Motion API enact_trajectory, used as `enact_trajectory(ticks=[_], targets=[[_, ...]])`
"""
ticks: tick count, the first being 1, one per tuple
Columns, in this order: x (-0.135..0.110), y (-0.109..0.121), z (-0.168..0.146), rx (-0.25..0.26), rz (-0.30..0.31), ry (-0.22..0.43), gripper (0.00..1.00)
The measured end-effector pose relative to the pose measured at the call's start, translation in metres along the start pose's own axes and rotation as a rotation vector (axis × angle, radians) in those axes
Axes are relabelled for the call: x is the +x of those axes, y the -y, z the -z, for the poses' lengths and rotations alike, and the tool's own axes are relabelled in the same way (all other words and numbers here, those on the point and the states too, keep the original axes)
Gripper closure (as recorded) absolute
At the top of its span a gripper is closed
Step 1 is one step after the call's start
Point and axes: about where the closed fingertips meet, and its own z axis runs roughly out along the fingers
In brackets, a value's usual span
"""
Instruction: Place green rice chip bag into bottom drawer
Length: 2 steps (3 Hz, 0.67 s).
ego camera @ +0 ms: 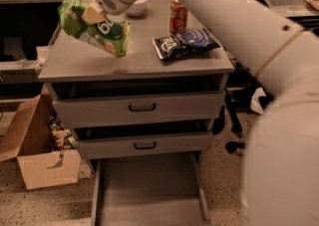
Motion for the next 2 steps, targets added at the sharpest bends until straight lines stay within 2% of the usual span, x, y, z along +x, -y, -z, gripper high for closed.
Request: enact_trajectory(ticks=[1, 2], targets=[[-0.024, -0.063, 0.048, 0.004, 0.026, 0.174, 1.00], [0.031, -0.108, 0.028, -0.124, -0.036, 0.194, 1.00]])
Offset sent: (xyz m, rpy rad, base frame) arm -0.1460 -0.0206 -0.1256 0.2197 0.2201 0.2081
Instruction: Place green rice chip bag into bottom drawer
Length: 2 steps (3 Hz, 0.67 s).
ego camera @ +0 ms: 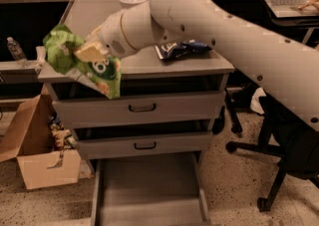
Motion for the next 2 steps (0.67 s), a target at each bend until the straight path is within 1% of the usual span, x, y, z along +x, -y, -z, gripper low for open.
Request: enact_trajectory(ticks=[1, 2], targets=[[0.0012, -0.0016, 0.0001, -0.002, -0.001, 0.001, 1.00], [0.0107, -0.0116, -0.0090, -0.043, 0.011, -0.025, 1.00]])
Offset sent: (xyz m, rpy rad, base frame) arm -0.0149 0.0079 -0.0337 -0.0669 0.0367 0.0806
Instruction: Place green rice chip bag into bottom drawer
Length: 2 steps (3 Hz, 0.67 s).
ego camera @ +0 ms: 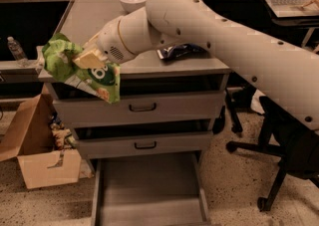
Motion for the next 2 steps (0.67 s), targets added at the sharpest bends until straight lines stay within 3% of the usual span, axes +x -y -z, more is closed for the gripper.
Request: enact_trajectory(ticks=[1, 2], targets=[[0.061, -0.037, -0.006, -0.046, -0.041, -0.036, 1.00], [0.141, -0.066, -0.001, -0.021, -0.135, -0.091, 1.00]])
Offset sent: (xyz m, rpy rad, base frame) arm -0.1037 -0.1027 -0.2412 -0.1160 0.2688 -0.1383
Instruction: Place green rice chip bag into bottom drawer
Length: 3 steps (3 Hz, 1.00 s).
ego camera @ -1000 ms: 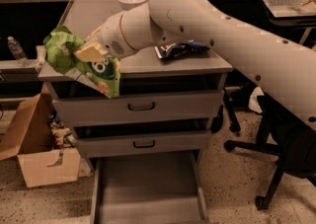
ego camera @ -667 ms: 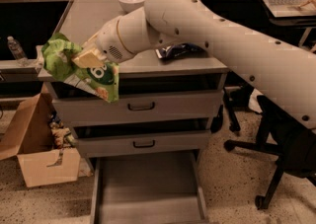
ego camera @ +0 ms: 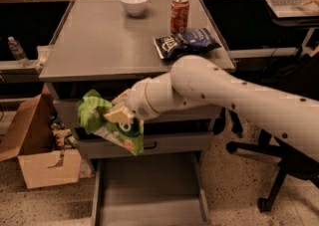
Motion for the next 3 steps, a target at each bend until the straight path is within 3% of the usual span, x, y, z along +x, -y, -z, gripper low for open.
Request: enact_trajectory(ticks=[1, 2, 3], targets=[[0.095, -0.015, -0.012, 0.038, -0.106, -0.140, 1.00], [0.128, -0.030, -0.014, 0.024, -0.180, -0.189, 1.00], [0.128, -0.026, -0.020, 0.058, -0.155, -0.209, 1.00]])
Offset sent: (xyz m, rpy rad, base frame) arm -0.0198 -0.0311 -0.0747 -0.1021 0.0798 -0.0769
